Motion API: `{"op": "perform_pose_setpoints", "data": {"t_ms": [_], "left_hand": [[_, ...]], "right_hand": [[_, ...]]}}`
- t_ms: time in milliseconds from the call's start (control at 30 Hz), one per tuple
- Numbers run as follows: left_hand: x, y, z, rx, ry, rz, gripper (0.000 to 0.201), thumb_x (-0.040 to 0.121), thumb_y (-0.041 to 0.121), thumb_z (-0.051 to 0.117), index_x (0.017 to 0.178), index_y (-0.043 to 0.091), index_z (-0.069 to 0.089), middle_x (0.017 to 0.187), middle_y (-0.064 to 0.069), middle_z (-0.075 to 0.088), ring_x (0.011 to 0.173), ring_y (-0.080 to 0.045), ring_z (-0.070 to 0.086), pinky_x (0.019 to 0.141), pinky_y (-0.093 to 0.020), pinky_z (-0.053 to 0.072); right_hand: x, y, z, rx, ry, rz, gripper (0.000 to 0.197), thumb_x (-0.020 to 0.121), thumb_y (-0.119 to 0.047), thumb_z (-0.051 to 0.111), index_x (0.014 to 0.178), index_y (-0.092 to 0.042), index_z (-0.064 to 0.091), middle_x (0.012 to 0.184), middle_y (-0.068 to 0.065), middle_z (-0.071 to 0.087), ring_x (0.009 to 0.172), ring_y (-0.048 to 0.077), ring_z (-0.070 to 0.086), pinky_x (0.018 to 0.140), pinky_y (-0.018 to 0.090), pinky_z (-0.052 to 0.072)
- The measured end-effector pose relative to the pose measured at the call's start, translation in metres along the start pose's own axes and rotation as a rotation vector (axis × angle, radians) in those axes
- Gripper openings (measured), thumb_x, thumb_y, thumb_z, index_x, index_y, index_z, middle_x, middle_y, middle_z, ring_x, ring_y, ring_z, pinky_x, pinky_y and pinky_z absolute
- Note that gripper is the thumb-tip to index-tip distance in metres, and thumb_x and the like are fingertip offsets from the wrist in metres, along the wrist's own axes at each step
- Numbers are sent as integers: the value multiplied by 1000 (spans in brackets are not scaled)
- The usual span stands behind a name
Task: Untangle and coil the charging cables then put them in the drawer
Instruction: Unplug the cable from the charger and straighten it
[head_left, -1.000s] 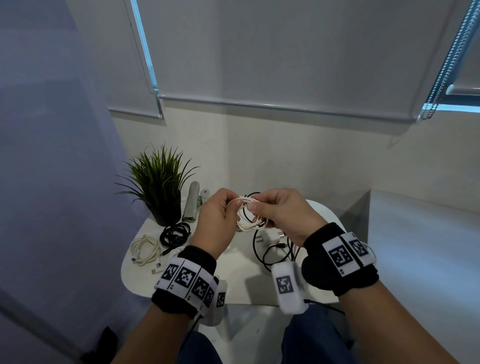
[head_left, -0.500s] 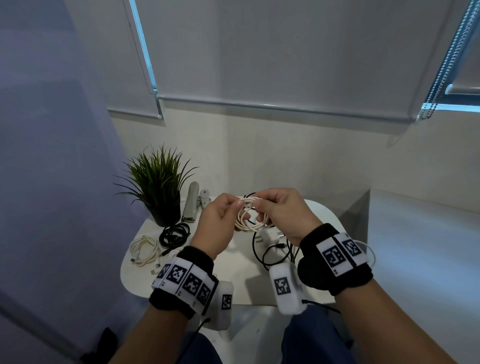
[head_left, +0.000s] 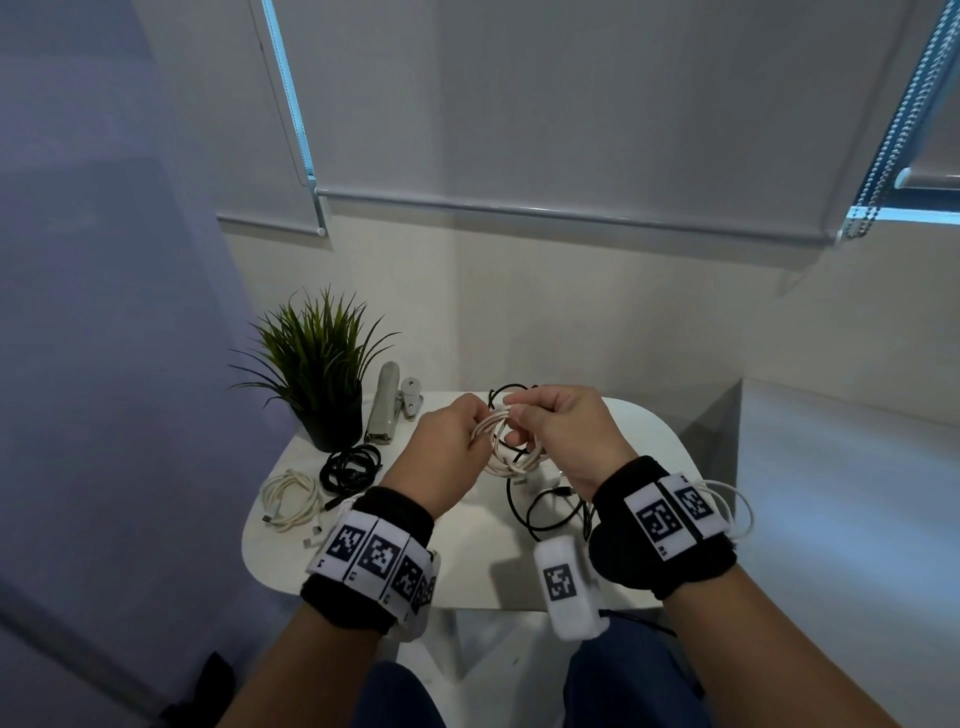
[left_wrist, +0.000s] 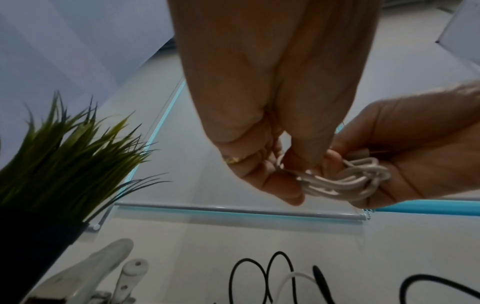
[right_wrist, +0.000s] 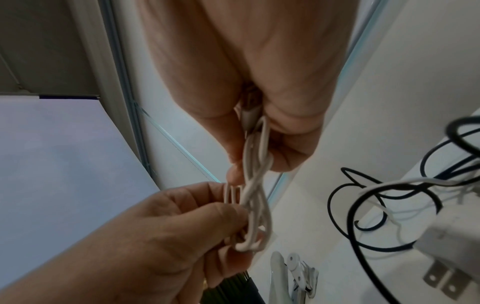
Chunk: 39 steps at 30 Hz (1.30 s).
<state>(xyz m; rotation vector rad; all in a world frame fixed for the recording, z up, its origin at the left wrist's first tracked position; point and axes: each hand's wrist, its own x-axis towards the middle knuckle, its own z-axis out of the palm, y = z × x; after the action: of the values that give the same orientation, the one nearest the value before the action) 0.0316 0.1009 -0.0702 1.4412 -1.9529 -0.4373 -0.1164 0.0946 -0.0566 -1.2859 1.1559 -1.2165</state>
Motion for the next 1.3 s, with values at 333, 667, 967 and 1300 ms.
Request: {"op": "perform_pose_setpoints", "data": {"t_ms": [333, 667, 967, 1300], "left_hand": [[-4, -3, 3, -285, 53, -45, 21, 94, 8, 49, 87, 27, 56, 77, -1, 66, 70, -17, 60, 67, -33, 49], [-2, -1, 2, -592, 3, -130, 16, 93, 4, 52, 88, 16, 61, 79, -6, 69, 73, -18, 61, 77, -40, 50], [-3, 1, 0, -622, -9, -128, 11, 88, 3, 61, 86, 14, 63, 74, -5, 61, 68, -16, 54, 69, -28, 45], [0, 4, 1, -304, -27, 35, 17, 95, 11, 51, 104, 12, 65, 73, -4, 62, 63, -8, 47, 63, -23, 41]], "right_hand": [[1, -1, -2, -2, -48, 11, 16, 84, 5, 63, 91, -9, 67, 66, 10, 66, 53, 12, 62, 66, 32, 51], [1, -6, -3, 192, -34, 82, 16, 91, 3, 53, 95, -2, 67, 64, 10, 61, 46, 9, 55, 48, 20, 46], [1, -4, -1, 132, -23, 75, 19, 92, 4, 49, 97, 0, 67, 63, 5, 58, 49, 10, 47, 45, 19, 39], [0, -5, 0, 140, 7, 39, 26, 94, 0, 46, 88, -9, 69, 56, -4, 53, 53, 10, 41, 49, 21, 36]]}}
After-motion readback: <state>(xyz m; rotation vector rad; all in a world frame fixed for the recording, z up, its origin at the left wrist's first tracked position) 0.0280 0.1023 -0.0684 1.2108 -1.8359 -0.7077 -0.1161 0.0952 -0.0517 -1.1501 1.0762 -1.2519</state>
